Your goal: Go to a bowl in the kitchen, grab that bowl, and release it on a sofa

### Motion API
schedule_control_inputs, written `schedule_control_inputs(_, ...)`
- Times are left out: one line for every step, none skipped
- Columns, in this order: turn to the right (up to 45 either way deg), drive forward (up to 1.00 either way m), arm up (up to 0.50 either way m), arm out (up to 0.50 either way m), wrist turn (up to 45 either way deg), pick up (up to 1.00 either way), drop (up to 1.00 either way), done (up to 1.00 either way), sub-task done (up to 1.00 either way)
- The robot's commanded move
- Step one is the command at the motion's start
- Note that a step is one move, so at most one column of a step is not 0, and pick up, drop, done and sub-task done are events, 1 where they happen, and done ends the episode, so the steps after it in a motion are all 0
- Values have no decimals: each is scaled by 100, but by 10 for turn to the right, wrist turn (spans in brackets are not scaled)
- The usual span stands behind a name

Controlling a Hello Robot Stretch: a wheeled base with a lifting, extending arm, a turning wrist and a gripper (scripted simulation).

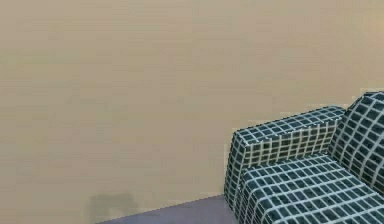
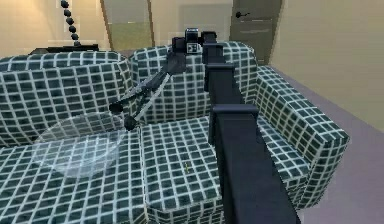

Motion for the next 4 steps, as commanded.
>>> schedule_control_inputs(0, 0, 0, 0, 450, 0, 0, 0, 0)
schedule_control_inputs(0, 0, 0, 0, 180, 0, 0, 0, 0)
schedule_control_inputs(0, 0, -28, 0, 0, 0, 0, 0, 0)
schedule_control_inputs(0, 0, -32, 0, 0, 0, 0, 0, 0)
